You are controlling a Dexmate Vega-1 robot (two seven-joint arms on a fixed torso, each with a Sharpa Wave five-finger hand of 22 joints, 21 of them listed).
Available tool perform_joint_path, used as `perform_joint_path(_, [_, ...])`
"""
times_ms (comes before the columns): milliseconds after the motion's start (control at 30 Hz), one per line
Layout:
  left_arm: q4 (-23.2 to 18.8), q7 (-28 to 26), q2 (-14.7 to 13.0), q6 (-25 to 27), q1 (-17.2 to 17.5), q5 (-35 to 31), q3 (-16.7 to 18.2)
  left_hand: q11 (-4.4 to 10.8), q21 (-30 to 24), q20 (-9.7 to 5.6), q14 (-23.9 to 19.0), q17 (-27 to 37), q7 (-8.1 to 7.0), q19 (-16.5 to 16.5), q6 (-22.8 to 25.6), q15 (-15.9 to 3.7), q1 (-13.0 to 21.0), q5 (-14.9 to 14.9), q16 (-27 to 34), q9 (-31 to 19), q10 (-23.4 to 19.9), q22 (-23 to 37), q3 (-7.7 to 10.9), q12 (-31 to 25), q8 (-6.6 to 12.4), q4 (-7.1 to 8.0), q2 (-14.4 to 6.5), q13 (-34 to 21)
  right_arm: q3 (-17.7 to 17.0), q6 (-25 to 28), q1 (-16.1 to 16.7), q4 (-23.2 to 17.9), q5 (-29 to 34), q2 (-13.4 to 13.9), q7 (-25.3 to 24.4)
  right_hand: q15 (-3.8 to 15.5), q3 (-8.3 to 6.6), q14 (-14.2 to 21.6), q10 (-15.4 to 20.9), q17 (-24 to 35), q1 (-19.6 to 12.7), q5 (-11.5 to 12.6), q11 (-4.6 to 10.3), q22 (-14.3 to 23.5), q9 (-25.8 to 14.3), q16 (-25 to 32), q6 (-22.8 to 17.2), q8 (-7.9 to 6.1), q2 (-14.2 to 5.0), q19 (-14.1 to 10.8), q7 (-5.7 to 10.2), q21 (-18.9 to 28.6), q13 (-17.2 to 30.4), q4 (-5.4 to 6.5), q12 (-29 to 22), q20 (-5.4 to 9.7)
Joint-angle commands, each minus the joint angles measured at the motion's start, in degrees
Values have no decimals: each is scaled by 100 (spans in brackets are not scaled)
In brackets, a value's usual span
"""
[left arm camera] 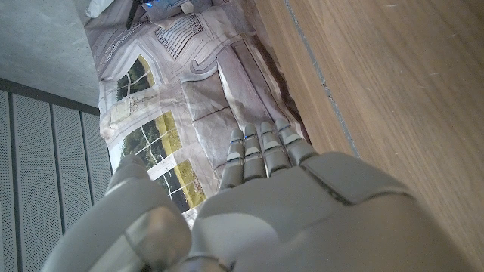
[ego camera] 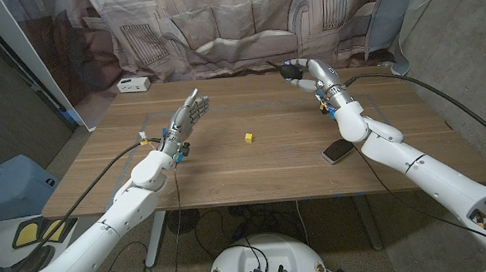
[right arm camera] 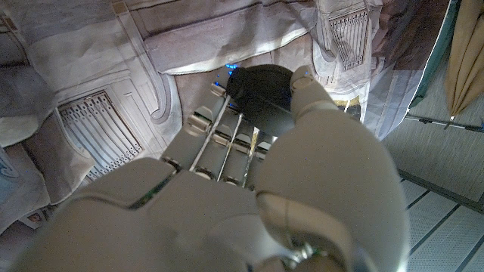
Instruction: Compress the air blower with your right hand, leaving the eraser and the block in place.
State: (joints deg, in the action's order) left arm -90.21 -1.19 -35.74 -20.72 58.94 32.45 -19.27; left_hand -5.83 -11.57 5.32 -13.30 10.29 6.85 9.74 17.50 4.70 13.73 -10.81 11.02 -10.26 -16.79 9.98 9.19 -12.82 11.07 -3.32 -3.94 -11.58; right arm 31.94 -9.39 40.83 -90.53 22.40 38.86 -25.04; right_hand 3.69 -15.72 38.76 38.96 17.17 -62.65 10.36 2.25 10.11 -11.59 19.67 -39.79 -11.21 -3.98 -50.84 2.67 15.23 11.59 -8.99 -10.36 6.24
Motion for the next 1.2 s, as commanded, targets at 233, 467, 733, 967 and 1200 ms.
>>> perform_joint_path(233, [4,-7,0,9,21,20,22,-13,16,-9,-40,8,10,59,36,29,27,5,-14,-24,-21,27,-7,18,-5,-38,-25,-14,-15,-9,12,25,17,-36,-36,420,50,-46,-15,46,-29,0,14,20,-35,-13,33,-7,42,21,-9,-27,16,18,-37,-20])
perform_joint_path(467, [49,32,13,-4,-19,18,5,-5,18,-12,-42,8,12,58,40,32,26,6,-14,-24,-33,27,-7,15,-4,-41,-26,-14,-19,2,11,23,26,-38,-52,428,49,-33,-2,49,-63,3,9,20,-36,-7,13,-22,34,20,-4,-31,16,5,-54,-20])
perform_joint_path(733, [58,35,14,15,-34,24,0,-3,14,-9,-44,8,8,68,36,29,24,6,-13,-24,-16,27,-6,23,-7,-45,-27,-14,-17,-13,15,45,18,-42,-66,446,34,4,29,46,-99,9,16,20,-37,1,-7,-36,6,6,8,-31,16,-2,-76,-9])
perform_joint_path(967, [42,16,7,32,-38,2,-6,6,18,-7,-42,8,12,59,39,35,23,6,-14,-24,-21,27,-5,22,-6,-48,-28,-14,-13,-72,4,92,19,-53,-107,460,28,61,125,43,-113,12,25,21,-38,16,-94,-74,-22,-39,22,-18,16,6,-117,10])
perform_joint_path(1200, [24,8,5,47,-38,1,-9,-1,18,-5,-45,8,11,60,34,35,22,6,-14,-24,-24,27,-5,22,-8,-51,-29,-15,-21,-100,-7,91,-68,-27,14,472,17,55,145,69,-135,21,46,22,-38,30,-137,-90,-93,-28,47,-27,16,22,-124,20])
